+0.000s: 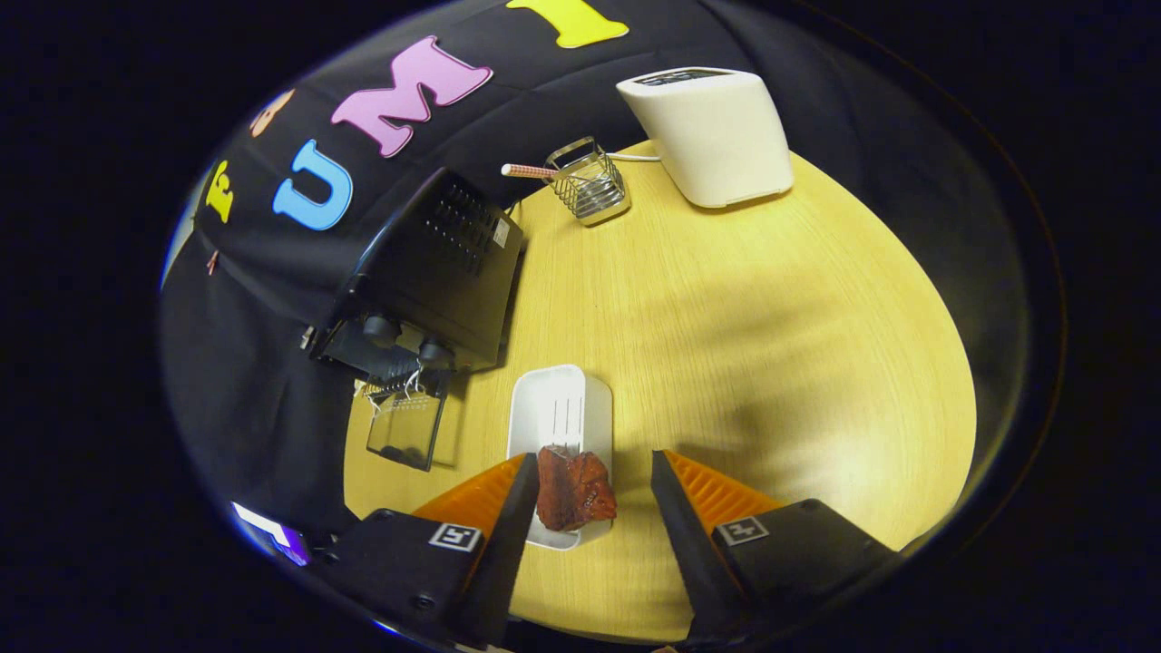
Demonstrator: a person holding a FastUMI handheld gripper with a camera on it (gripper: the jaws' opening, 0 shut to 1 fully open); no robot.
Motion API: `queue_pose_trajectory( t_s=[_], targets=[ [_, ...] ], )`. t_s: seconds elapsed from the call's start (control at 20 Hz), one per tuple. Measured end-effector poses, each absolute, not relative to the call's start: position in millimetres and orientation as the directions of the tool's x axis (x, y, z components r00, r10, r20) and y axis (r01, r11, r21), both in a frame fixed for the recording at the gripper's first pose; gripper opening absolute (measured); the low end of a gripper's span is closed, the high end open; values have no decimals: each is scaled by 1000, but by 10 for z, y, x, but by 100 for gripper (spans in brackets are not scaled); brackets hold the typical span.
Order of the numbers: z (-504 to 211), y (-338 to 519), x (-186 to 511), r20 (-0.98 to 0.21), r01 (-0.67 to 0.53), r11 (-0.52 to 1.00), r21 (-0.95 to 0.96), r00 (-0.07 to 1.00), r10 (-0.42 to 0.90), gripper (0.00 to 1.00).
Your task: Open the toaster oven, put the food inside, and close the toaster oven door.
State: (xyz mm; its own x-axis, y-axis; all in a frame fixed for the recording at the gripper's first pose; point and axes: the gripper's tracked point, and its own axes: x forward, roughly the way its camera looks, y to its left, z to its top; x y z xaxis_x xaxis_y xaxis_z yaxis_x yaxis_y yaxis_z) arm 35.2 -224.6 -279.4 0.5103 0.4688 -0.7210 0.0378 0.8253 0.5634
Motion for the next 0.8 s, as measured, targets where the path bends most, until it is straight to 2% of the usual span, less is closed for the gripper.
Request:
queue_pose_trajectory(
  t_s=[0.05,0.15,0.25,0.55,0.8],
  targets=[
    [-2846,-2253,334,-735,58,825,562,494,465,71],
    [-2828,-2212,336,-726,74,802,593,481,492,47],
    [-2822,-2182,342,-725,73,794,603,466,507,28],
    [-2804,-2106,347,-689,68,744,665,442,575,17],
    [-2742,-2160,355,-684,57,747,663,453,572,16]
  ],
)
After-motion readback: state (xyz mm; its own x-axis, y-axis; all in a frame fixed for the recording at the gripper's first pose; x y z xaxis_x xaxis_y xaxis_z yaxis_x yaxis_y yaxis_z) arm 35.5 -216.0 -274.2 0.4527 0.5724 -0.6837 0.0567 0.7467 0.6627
